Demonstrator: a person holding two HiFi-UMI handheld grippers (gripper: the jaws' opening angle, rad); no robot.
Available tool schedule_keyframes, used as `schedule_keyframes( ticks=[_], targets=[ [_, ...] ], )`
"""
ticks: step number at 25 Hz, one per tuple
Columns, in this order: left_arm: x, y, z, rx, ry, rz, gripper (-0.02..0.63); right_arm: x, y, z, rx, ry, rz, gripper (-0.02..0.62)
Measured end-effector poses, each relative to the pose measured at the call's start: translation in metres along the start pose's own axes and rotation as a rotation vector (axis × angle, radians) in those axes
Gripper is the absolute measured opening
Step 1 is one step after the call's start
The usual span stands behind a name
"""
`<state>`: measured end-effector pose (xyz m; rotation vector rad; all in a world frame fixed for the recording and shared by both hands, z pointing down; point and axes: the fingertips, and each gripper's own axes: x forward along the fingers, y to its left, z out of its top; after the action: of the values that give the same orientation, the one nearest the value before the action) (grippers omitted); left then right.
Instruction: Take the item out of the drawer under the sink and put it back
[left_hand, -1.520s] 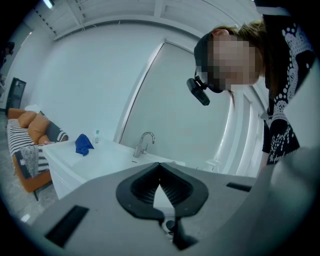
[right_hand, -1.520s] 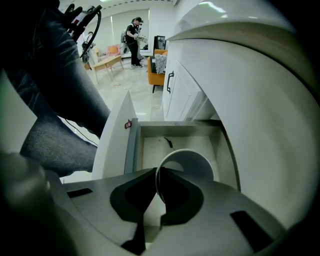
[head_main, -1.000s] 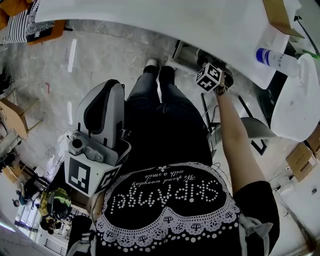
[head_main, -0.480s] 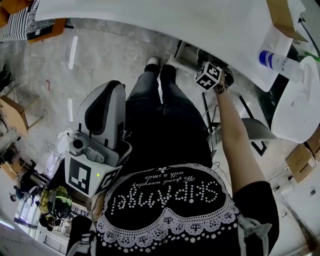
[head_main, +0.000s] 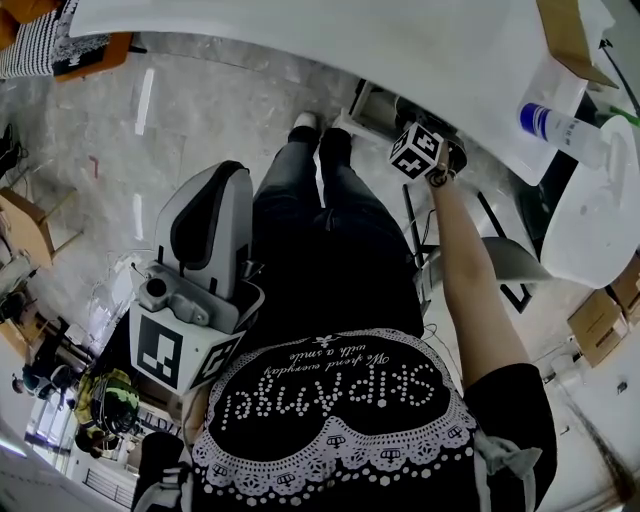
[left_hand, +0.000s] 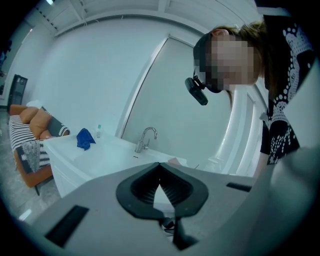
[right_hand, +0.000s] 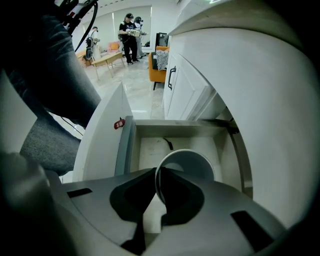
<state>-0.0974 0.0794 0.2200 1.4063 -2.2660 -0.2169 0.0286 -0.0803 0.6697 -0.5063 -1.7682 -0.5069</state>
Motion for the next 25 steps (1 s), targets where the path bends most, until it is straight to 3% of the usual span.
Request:
schedule_keyframes(
  ticks=[3, 8, 25],
  targets=[
    [0.002, 0.0, 0.008, 0.004, -0.046, -0.002, 0.005, 0.0, 0.001, 0.001, 0.011, 0.002, 0.011, 0.028],
    [-0.004, -0.003, -0.004, -0.004, 0.011, -0.018, 0.005, -0.004, 0.005, 0.003, 0.061, -0.036, 0.038, 0.029],
    [-0.005, -0.006, -0.001, -0.007, -0.012, -0.048, 0.005, -0.022, -0.001, 0.007, 0.146, -0.088, 0.004, 0.032]
  ],
)
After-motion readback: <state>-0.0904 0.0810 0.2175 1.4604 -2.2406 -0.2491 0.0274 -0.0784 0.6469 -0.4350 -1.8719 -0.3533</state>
